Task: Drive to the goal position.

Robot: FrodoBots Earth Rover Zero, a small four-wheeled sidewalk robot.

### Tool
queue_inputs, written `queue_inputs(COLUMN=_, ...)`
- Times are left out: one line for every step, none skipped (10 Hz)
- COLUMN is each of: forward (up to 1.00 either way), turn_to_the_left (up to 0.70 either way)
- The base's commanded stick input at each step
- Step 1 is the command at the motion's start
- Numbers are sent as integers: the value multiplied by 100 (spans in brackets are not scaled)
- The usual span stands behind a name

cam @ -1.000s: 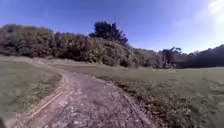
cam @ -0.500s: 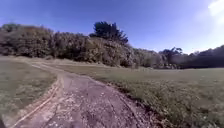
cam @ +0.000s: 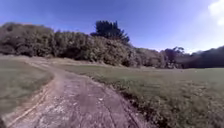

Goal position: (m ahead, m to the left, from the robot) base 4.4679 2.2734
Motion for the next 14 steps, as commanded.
queue_inputs(forward=85, turn_to_the_left=27)
queue_inputs(forward=85, turn_to_the_left=21)
queue_inputs(forward=85, turn_to_the_left=0)
queue_inputs(forward=85, turn_to_the_left=0)
queue_inputs(forward=85, turn_to_the_left=1)
queue_inputs(forward=85, turn_to_the_left=2)
queue_inputs(forward=85, turn_to_the_left=26)
queue_inputs(forward=85, turn_to_the_left=30)
queue_inputs(forward=85, turn_to_the_left=21)
queue_inputs(forward=85, turn_to_the_left=12)
queue_inputs(forward=85, turn_to_the_left=4)
queue_inputs(forward=85, turn_to_the_left=1)
queue_inputs(forward=85, turn_to_the_left=2)
queue_inputs(forward=85, turn_to_the_left=1)
